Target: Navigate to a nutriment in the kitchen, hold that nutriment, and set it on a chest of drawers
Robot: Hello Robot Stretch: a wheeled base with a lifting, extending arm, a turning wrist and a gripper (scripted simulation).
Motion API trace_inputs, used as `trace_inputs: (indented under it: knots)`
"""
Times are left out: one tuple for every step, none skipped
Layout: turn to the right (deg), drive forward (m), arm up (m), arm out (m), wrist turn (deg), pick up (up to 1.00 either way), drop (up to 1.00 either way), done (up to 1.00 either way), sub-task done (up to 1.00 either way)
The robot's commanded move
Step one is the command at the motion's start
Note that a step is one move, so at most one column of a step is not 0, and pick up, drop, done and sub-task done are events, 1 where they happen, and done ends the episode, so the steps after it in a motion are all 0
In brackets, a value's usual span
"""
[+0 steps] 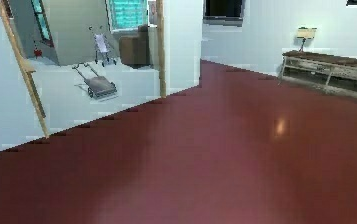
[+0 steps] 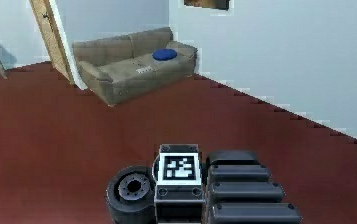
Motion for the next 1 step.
trace_inputs:
  knots:
    - [-9.0, 0.00, 0.00, 0.00, 0.0, 0.00, 0.00, 0.00, 0.00]
